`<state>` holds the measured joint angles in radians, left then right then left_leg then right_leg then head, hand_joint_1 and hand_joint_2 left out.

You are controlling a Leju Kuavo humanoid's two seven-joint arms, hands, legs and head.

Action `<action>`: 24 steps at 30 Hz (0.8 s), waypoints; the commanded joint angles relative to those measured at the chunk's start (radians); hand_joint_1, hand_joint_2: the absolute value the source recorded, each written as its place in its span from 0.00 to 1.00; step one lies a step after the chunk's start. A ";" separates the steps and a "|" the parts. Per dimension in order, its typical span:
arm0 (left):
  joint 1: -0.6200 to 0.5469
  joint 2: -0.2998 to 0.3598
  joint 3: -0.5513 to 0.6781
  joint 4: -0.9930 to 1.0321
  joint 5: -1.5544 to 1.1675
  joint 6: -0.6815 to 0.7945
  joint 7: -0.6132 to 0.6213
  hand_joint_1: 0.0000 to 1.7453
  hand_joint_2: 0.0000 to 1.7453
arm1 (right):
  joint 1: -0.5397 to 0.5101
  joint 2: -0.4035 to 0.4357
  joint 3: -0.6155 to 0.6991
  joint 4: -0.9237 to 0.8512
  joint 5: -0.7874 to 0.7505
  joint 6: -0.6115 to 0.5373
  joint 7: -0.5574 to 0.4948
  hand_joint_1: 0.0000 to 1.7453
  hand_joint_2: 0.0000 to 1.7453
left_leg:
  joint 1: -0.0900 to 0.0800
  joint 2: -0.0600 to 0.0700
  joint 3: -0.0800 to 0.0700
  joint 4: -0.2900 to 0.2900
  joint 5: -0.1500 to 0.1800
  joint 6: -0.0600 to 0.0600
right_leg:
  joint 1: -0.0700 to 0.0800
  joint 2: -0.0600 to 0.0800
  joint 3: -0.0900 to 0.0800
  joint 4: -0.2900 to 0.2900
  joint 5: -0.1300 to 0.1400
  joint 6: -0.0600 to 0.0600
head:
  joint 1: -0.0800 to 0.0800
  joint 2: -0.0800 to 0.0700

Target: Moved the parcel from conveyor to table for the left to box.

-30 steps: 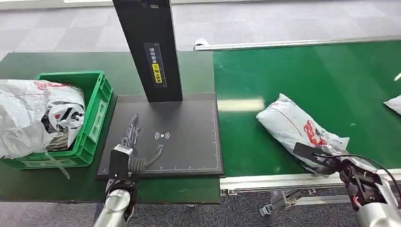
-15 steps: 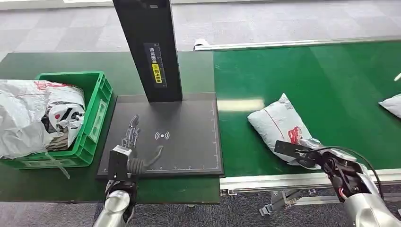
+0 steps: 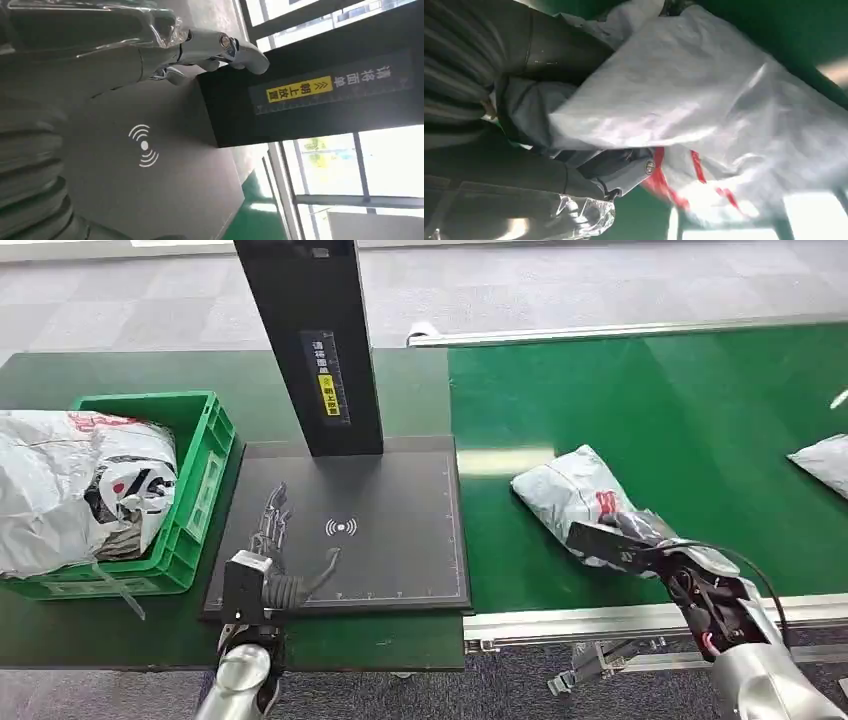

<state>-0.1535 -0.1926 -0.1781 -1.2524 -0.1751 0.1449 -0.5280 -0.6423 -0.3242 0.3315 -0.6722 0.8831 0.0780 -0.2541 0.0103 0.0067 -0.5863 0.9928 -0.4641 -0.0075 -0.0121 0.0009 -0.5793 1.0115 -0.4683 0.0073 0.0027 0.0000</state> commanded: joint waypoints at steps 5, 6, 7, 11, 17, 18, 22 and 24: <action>-0.006 0.023 0.019 0.029 0.005 -0.030 -0.029 0.00 1.00 | 0.010 0.128 -0.090 -0.226 -0.003 -0.243 -0.016 1.00 1.00 | 0.000 -0.004 0.002 -0.002 0.000 0.000 | 0.000 -0.003 0.002 -0.002 0.000 0.000 | 0.000 0.000; -0.009 0.020 0.020 0.034 0.008 -0.019 -0.047 0.00 1.00 | 0.028 0.163 -0.144 -0.292 -0.038 -0.387 -0.076 1.00 1.00 | 0.000 -0.003 0.001 -0.001 0.000 0.000 | 0.000 -0.002 0.001 -0.001 0.000 0.000 | 0.001 0.000; -0.011 0.015 0.023 0.036 0.012 -0.001 -0.064 0.00 1.00 | 0.040 0.170 -0.152 -0.337 -0.032 -0.422 -0.072 1.00 1.00 | 0.000 -0.003 0.000 -0.001 0.000 0.000 | 0.000 -0.002 0.000 -0.001 0.000 0.000 | 0.000 0.000; -0.024 0.012 0.008 0.041 0.044 0.013 -0.075 0.00 1.00 | 0.082 0.208 -0.179 -0.454 -0.103 -0.534 -0.120 1.00 1.00 | -0.001 -0.004 -0.001 -0.001 0.000 0.000 | -0.001 -0.002 -0.001 0.000 -0.001 -0.001 | 0.001 0.000; -0.026 -0.017 0.034 0.023 0.095 0.075 -0.098 0.00 1.00 | 0.093 0.265 -0.167 -0.528 -0.222 -0.644 -0.229 1.00 1.00 | 0.000 -0.004 0.000 -0.001 0.000 0.000 | 0.000 -0.003 0.000 -0.001 -0.001 -0.001 | 0.000 0.000; -0.028 -0.016 0.034 0.023 0.095 0.075 -0.098 0.00 1.00 | 0.090 0.267 -0.162 -0.527 -0.220 -0.642 -0.227 1.00 1.00 | 0.000 -0.003 -0.001 0.000 0.000 0.000 | 0.000 -0.002 -0.001 0.000 0.000 -0.001 | 0.001 0.000; -0.029 -0.016 0.032 0.024 0.096 0.077 -0.098 0.00 1.00 | 0.087 0.268 -0.158 -0.526 -0.221 -0.642 -0.226 1.00 1.00 | 0.000 -0.004 -0.002 0.000 0.000 0.000 | 0.000 -0.004 -0.001 0.000 0.000 0.000 | 0.001 0.000; -0.029 -0.014 0.030 0.026 0.099 0.079 -0.098 0.00 1.00 | 0.084 0.266 -0.157 -0.518 -0.227 -0.645 -0.227 1.00 1.00 | 0.000 -0.005 -0.001 0.000 0.000 0.000 | 0.000 -0.004 -0.001 0.000 -0.001 0.000 | 0.001 0.000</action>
<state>-0.1572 -0.2079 -0.1652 -1.2665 -0.0836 0.2178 -0.6249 -0.5287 -0.0962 0.1869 -1.1719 0.6703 -0.5562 -0.4753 0.0103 0.0007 -0.5883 0.9928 -0.4636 -0.0075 -0.0123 -0.0041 -0.5805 1.0115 -0.4691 0.0077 0.0034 0.0000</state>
